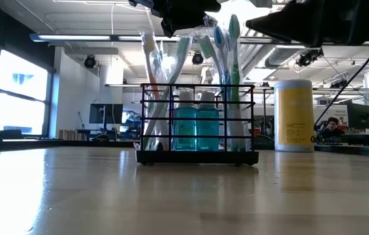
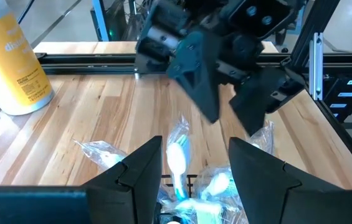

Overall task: Pick & Place toothbrushing station
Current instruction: Put the green toothbrush into the wire organizer

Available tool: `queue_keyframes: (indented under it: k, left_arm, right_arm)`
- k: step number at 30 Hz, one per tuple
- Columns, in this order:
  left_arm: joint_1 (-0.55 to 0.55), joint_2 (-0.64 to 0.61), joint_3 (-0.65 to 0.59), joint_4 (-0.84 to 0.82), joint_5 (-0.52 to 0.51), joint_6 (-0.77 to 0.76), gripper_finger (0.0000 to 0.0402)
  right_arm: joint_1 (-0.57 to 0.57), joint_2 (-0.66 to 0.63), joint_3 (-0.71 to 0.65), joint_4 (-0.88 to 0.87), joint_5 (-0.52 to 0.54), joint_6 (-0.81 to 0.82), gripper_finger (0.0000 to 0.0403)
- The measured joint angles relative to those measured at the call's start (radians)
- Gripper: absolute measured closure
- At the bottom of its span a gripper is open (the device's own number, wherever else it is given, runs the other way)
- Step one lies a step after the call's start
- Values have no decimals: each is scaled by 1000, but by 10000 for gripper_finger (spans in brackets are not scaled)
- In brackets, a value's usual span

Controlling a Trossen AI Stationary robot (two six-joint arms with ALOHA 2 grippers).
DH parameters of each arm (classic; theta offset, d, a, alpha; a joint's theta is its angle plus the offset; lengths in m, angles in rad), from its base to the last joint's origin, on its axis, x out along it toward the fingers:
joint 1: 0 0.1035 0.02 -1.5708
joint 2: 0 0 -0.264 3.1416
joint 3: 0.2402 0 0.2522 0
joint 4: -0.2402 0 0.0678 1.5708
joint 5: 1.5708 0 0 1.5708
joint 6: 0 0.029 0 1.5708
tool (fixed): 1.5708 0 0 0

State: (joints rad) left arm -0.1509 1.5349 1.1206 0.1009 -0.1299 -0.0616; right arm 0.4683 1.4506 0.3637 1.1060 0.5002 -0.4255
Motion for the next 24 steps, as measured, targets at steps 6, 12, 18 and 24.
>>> queue_keyframes:
  k: [6, 12, 18, 24]
  left_arm:
    - [0, 0, 0, -3, 0, 0, 224]
    - [0, -2, 0, -46, 5, -30, 224]
    - [0, -77, 0, -197, 113, -82, 224]
    - [-9, -177, 1, -306, 169, -93, 224]
  right_arm:
    - [34, 0, 0, 66, 32, -121, 220]
    - [74, 0, 0, 133, 263, -122, 220]
    - [97, 0, 0, 307, 513, -226, 220]
    - [73, -24, 1, 381, 660, -412, 220]
